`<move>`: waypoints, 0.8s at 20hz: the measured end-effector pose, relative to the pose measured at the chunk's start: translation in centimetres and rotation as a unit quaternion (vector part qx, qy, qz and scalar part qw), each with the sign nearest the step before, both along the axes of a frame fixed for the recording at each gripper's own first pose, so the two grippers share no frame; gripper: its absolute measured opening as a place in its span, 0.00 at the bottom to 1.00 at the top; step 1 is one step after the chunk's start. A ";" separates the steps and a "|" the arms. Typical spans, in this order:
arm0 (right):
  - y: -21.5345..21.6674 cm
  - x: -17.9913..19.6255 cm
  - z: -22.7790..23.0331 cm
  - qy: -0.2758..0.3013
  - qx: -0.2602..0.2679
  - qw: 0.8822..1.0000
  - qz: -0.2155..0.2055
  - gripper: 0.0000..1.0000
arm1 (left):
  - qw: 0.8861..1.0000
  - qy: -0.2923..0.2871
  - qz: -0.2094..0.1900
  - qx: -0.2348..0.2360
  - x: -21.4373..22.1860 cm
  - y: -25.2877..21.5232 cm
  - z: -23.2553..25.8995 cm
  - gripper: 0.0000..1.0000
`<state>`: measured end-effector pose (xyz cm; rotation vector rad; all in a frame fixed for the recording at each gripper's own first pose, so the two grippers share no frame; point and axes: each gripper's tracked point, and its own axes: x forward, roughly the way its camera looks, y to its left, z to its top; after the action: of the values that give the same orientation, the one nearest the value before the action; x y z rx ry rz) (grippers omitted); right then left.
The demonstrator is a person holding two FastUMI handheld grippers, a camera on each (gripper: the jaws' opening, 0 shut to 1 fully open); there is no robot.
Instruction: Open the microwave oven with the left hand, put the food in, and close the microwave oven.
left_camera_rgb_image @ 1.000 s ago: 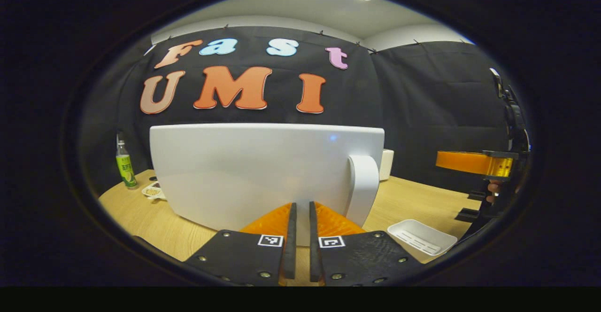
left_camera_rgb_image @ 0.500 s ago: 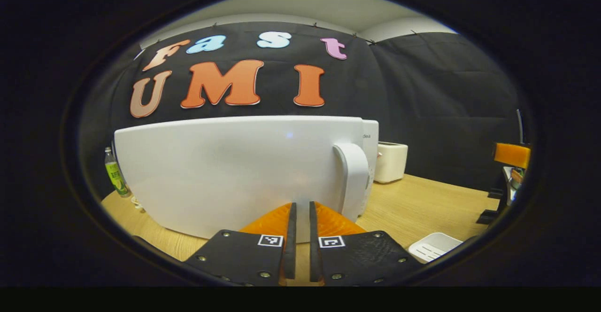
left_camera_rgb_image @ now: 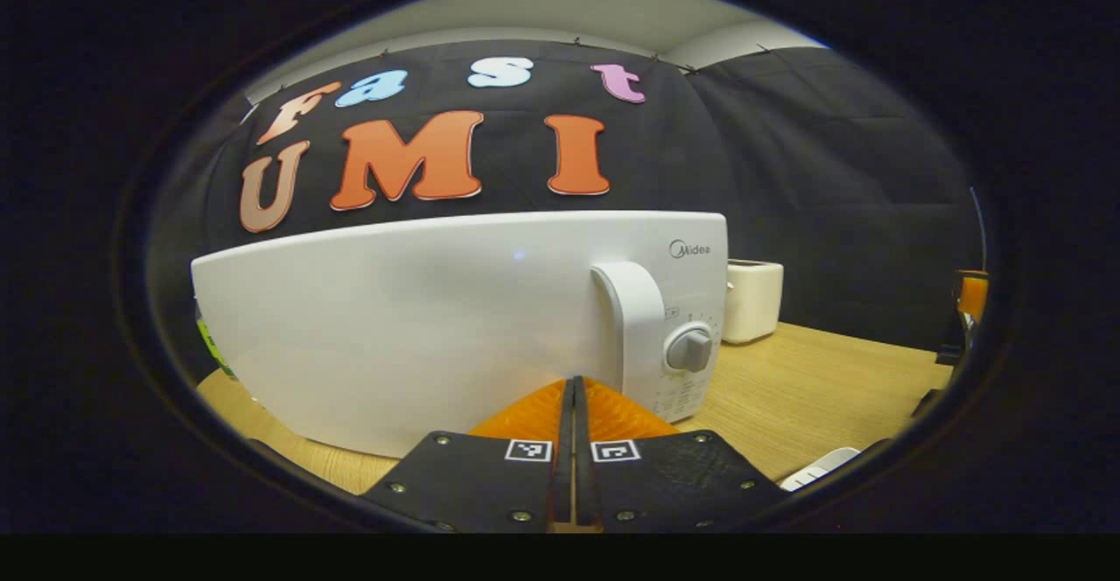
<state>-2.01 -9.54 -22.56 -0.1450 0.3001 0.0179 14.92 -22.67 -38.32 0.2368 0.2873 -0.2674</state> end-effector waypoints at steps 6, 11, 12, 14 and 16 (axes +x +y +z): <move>0.1 0.4 -0.4 0.003 0.000 1.000 -0.006 0.76 | 1.000 0.016 0.011 -0.010 0.1 0.8 -0.8 0.02; 1.4 1.3 2.8 -0.018 -0.027 0.999 0.002 0.76 | 0.999 -0.033 0.017 -0.012 -2.0 2.5 6.5 0.07; 1.7 1.5 3.6 -0.023 -0.031 0.999 0.004 0.76 | 0.999 -0.041 0.019 -0.009 -2.4 3.0 8.1 0.09; 2.7 2.1 5.0 -0.028 -0.035 0.999 0.009 0.81 | 0.998 -0.054 0.029 -0.008 -3.4 4.1 11.0 0.19; 3.9 2.6 6.8 -0.040 -0.038 0.998 0.022 0.78 | 0.997 -0.066 0.033 -0.010 -4.4 5.3 14.1 0.28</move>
<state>0.57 -5.61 -15.77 -0.2262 0.2168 0.0440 10.57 -17.41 -24.19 0.2243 0.1606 -0.1878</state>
